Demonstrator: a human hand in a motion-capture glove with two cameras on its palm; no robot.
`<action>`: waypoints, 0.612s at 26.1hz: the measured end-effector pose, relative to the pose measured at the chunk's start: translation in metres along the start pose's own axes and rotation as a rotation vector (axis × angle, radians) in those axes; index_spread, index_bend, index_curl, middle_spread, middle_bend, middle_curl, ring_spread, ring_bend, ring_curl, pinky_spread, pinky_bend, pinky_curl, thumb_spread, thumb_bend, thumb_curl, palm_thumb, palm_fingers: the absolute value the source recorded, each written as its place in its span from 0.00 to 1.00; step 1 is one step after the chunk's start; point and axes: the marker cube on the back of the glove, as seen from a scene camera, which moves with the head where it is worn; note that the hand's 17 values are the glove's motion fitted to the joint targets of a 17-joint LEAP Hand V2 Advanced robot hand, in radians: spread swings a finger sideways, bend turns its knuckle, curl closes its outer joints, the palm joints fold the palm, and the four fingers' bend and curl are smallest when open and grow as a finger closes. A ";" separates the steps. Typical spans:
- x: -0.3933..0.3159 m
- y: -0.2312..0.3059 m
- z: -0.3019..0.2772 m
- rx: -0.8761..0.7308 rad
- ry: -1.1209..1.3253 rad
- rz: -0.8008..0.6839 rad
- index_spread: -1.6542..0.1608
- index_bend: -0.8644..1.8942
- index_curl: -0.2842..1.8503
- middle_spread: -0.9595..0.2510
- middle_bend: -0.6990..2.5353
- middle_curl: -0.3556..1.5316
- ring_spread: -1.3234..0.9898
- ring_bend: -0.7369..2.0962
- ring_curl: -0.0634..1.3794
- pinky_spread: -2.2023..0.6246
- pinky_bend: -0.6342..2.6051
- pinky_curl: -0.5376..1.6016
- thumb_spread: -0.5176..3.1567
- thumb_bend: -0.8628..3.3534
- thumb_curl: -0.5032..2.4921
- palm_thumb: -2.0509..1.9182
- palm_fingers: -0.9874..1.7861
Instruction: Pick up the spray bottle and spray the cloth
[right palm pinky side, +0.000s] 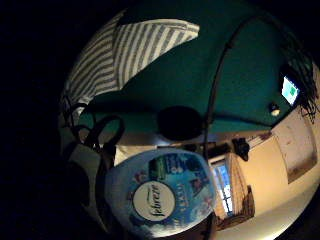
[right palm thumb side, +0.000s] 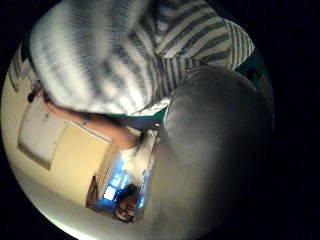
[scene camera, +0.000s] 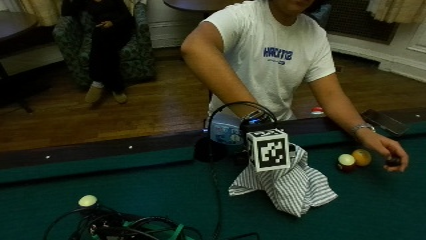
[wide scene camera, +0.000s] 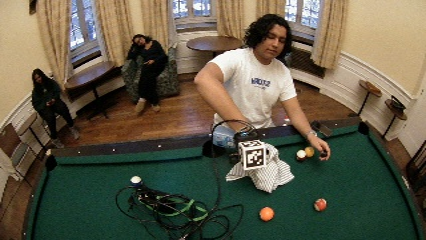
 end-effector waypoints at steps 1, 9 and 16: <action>-0.002 0.007 -0.010 0.034 -0.026 -0.022 0.77 0.46 0.40 0.64 0.43 0.48 0.48 0.53 0.39 0.68 0.34 0.45 0.22 0.20 0.44 0.76 0.86; -0.023 0.083 -0.088 0.286 -0.284 -0.291 0.77 0.46 0.40 0.64 0.43 0.48 0.48 0.53 0.39 0.68 0.34 0.45 0.22 0.20 0.44 0.75 0.86; -0.033 0.139 -0.122 0.486 -0.480 -0.571 0.77 0.46 0.40 0.64 0.43 0.48 0.48 0.53 0.39 0.68 0.34 0.45 0.22 0.20 0.45 0.75 0.86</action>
